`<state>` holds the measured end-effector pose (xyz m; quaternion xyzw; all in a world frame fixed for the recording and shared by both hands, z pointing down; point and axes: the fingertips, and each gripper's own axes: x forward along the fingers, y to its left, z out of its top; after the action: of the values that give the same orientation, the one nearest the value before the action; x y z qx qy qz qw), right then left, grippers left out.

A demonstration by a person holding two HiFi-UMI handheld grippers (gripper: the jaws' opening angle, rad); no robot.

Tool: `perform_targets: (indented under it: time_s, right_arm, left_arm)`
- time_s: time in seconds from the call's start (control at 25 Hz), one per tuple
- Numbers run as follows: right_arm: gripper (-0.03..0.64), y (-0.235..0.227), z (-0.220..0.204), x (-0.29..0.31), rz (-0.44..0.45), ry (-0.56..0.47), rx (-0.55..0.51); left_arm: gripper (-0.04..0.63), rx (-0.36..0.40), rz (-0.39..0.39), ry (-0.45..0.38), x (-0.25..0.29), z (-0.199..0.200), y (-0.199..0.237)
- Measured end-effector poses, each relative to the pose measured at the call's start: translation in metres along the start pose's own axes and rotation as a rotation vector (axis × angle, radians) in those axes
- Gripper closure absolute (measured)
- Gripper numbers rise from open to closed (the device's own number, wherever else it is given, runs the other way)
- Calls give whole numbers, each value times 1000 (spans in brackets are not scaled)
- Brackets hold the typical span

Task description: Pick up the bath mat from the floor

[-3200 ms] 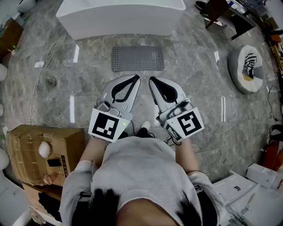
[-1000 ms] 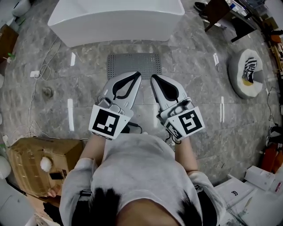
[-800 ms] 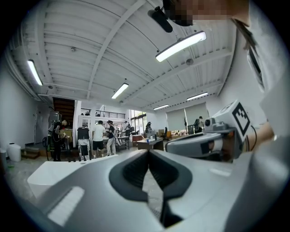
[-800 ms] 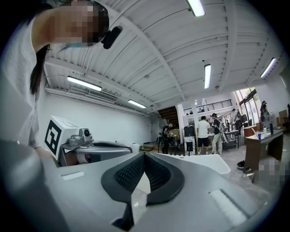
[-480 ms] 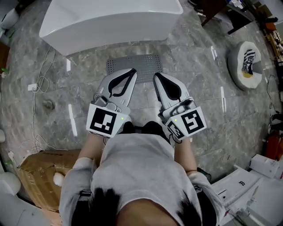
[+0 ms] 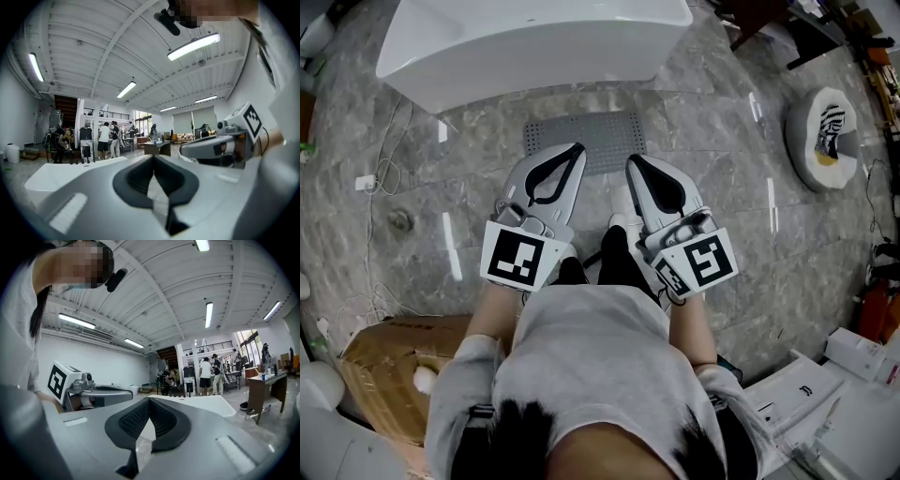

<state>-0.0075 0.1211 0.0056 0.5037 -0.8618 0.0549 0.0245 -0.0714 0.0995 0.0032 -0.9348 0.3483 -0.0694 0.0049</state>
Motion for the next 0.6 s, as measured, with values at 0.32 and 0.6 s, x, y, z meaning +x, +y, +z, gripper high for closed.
perform_targets:
  time_s: [0.32,0.6]
  right_arm:
    - [615,-53,8,23,60,0,-9]
    - [615,-106,18,33,124,-2,-26]
  left_arm:
    - [595,-15,57,4,50,7,8]
    - [595,-18,123,-16,101,19,6]
